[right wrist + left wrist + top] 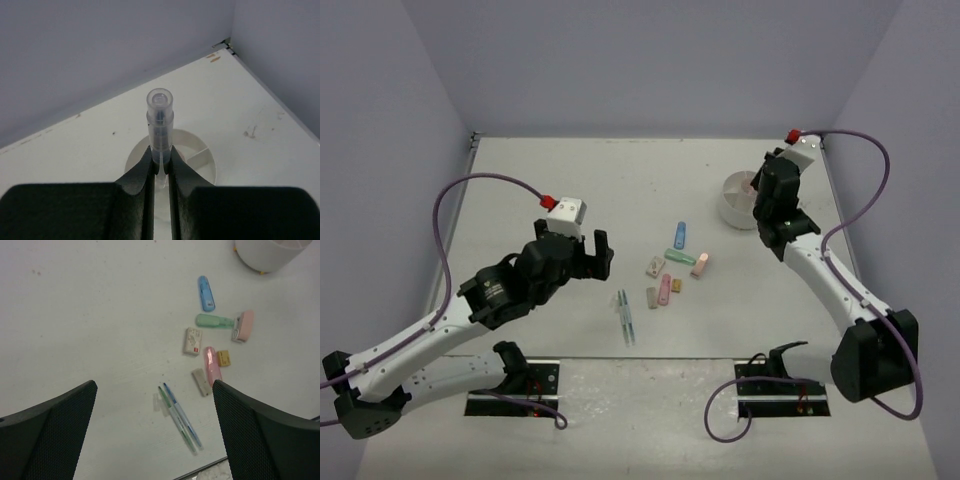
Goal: Sort the stationery into containers
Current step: Place the pen in the storage box, then pick up the pen from the center of the board.
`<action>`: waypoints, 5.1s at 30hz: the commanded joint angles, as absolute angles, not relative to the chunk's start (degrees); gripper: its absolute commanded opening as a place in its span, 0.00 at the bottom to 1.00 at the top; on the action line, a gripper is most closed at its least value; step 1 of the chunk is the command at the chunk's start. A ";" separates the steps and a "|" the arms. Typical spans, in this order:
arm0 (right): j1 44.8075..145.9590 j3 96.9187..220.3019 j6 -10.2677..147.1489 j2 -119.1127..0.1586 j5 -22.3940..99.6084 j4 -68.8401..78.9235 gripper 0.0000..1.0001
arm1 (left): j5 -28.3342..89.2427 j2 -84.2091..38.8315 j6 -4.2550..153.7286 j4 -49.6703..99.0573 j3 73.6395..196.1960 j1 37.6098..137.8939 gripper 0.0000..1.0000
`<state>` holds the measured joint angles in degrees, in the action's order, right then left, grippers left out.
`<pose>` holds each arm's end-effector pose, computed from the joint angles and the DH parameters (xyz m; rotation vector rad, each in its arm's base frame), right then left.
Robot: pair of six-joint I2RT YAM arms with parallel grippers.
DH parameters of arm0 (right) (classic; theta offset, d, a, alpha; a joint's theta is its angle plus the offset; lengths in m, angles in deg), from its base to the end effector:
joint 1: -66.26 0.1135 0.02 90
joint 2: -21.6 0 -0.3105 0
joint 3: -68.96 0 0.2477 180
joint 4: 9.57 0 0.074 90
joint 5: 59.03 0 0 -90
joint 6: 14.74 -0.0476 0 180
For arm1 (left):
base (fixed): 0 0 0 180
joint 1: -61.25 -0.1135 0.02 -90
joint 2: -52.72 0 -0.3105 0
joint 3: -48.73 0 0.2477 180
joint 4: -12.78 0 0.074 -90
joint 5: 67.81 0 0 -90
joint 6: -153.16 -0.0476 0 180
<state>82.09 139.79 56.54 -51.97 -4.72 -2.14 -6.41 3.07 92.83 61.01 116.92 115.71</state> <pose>0.2870 0.0525 0.3796 0.4878 1.6449 -0.0977 0.1083 -0.1124 0.3715 0.1416 2.0395 -0.4045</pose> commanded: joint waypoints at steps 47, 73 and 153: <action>104.90 143.61 44.14 -41.71 17.51 29.27 0.54 | -27.96 7.34 108.48 77.54 120.04 115.74 1.00; 135.57 148.41 26.35 -72.35 14.61 35.50 0.30 | -8.07 15.32 96.45 67.86 111.82 115.83 1.00; 130.42 150.77 26.69 -92.40 19.16 35.14 0.21 | -15.22 15.07 103.15 72.91 113.40 116.54 1.00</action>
<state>130.94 152.59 26.92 -86.96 17.68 34.70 -12.74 14.74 101.61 72.47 110.91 116.41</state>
